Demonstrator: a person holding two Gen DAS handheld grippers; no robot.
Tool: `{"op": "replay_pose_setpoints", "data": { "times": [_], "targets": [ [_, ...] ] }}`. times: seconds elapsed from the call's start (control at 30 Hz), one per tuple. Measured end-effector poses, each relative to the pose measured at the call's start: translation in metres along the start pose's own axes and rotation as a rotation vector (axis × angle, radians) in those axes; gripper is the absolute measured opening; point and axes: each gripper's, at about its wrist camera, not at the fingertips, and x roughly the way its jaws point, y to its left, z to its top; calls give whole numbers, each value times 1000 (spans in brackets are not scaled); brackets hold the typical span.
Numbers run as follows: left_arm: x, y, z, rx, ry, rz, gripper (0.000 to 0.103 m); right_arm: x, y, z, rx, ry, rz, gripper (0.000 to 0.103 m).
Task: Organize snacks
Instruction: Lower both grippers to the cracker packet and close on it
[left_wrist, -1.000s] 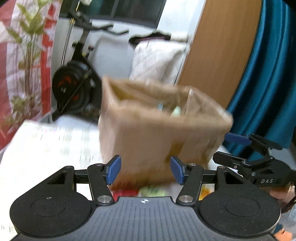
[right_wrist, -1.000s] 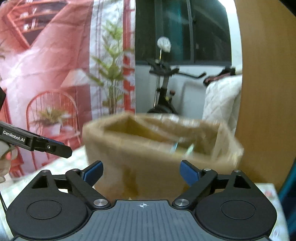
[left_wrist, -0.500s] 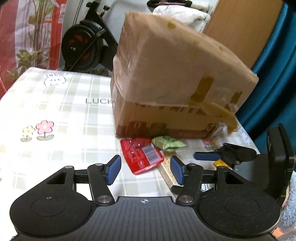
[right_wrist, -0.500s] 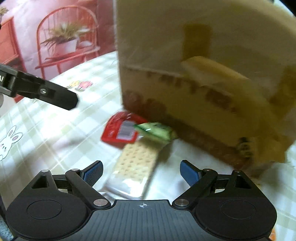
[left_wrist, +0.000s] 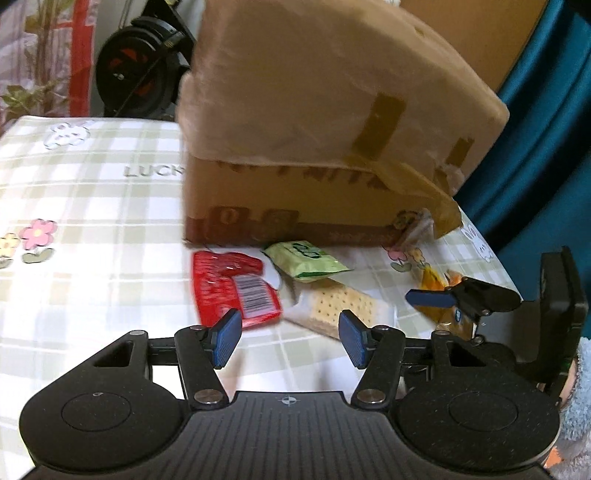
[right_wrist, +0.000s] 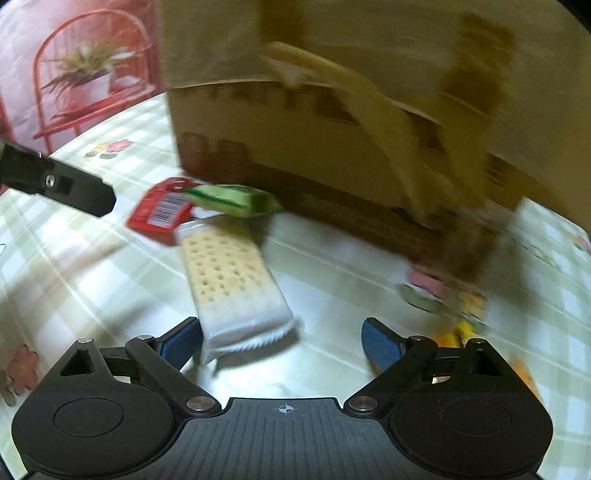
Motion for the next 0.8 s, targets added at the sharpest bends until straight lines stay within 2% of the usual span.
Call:
{"op": "replay_pose_setpoints", "data": {
  "times": [0.13, 0.2, 0.27, 0.47, 0.57, 0.63, 0.8],
  "targets": [
    [26, -8, 0, 4, 23, -19, 58, -7, -14, -7, -1, -19, 5, 78],
    [38, -13, 1, 14, 38, -21, 58, -10, -15, -7, -16, -25, 16, 67],
    [51, -18, 0, 14, 50, -14, 57, -9, -14, -4, -30, -28, 32, 63],
    [73, -20, 3, -23, 54, -7, 54, 2, -11, 8, -25, -38, 64, 59],
    [77, -22, 4, -32, 40, -10, 53, 5, -8, 12, -33, -38, 83, 52],
    [77, -23, 3, -36, 44, -19, 47, 5, -5, 13, -42, -37, 97, 48],
    [75, -28, -3, -51, 49, -22, 42, 6, -5, 12, -30, -45, 109, 47]
  ]
}}
